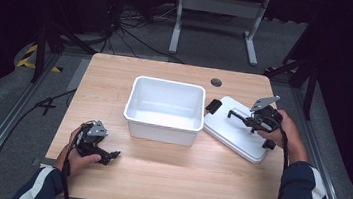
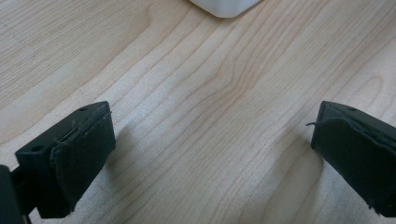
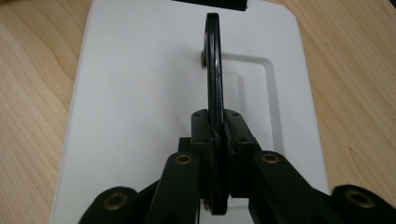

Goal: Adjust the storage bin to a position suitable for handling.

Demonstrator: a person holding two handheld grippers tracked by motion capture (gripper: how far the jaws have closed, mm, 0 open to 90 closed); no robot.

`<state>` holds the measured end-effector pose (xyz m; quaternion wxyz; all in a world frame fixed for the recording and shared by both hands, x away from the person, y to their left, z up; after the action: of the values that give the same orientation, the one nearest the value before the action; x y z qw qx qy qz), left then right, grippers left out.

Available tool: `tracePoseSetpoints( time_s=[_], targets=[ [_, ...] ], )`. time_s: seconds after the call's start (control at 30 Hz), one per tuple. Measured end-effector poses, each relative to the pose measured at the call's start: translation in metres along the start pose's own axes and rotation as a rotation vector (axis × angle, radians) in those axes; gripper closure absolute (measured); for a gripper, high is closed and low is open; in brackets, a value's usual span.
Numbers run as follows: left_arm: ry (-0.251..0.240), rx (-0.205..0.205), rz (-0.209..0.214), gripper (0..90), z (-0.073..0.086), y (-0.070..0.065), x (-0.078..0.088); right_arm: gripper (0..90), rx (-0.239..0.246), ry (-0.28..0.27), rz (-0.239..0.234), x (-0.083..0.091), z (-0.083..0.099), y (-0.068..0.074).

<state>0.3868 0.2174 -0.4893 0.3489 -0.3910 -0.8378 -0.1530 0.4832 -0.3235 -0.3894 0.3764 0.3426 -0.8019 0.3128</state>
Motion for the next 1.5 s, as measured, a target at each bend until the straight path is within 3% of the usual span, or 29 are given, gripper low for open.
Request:
tracePoseSetpoints(
  time_s=[0.3,0.53,0.83,1.13,1.5],
  targets=[
    [0.001,0.001,0.0,0.2,0.0,0.0,0.0,84.3,-0.017,0.017,-0.01,-0.005,0.006,0.001],
    [0.001,0.001,0.0,0.2,0.0,0.0,0.0,83.6,-0.033,-0.007,-0.01,-0.004,0.01,0.0],
    [0.0,0.001,0.001,0.2,0.0,0.0,0.0,74.1,-0.04,-0.044,0.007,0.003,0.006,0.0],
    [-0.002,-0.002,-0.001,0.2,0.0,0.0,0.0,64.0,-0.087,-0.091,0.018,0.014,0.007,-0.001],
    [0.001,0.001,0.001,0.2,0.0,0.0,0.0,57.9,-0.098,-0.101,0.036,0.023,0.007,0.003]
  ],
)
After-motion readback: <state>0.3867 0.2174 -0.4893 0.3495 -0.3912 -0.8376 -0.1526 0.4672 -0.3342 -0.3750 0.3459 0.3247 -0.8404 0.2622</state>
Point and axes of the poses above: each handheld gripper's, and its own axes: x roughly backward along the jaws, z roughly out of its underside, y roughly to its left, the point moved 1 cm from there along -x, roughly forward along the jaws, and after that the axes turned 2 degrees about -y, right-handed, at the moved point
